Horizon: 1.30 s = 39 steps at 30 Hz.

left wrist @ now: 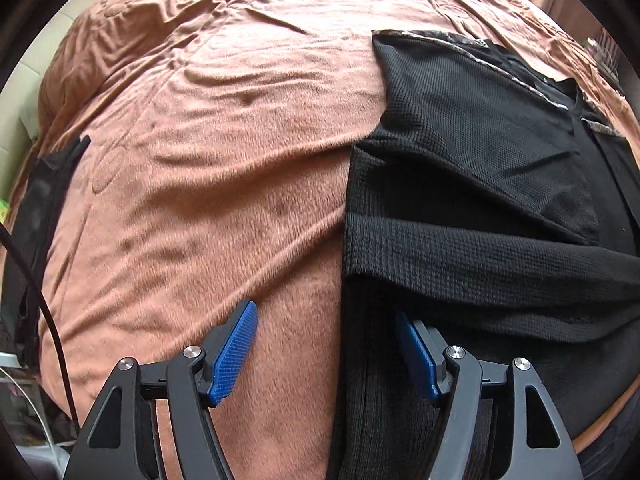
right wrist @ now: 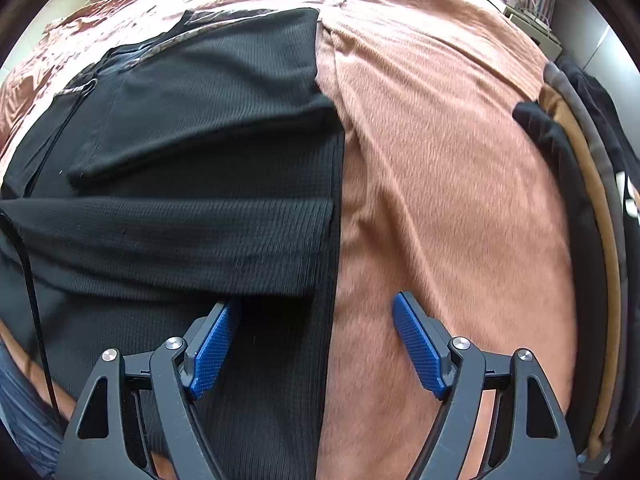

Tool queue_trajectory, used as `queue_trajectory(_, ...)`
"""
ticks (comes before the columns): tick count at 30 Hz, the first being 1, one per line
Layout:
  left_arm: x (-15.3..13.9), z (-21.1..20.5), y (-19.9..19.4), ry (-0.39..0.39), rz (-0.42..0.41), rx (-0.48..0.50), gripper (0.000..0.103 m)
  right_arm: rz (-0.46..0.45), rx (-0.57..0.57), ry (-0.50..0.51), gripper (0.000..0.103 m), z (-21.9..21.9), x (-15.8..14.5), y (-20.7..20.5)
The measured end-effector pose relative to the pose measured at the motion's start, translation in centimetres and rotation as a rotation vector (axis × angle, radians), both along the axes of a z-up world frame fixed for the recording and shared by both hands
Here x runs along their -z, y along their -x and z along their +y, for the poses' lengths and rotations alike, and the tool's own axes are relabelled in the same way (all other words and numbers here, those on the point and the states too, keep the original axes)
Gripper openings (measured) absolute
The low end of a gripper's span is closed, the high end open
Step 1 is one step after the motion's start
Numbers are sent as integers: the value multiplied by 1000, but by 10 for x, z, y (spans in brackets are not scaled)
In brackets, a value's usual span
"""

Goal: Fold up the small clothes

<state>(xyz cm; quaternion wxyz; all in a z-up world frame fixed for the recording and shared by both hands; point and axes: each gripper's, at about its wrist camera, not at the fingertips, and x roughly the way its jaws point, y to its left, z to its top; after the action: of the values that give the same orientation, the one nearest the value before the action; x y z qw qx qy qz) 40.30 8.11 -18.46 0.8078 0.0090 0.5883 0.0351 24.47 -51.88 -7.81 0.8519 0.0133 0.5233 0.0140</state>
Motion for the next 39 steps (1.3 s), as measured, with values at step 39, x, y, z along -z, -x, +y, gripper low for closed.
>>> queue_trajectory(39, -30, 9, -26, 76, -144, 1, 70, -104, 68, -92, 74, -37, -21, -6)
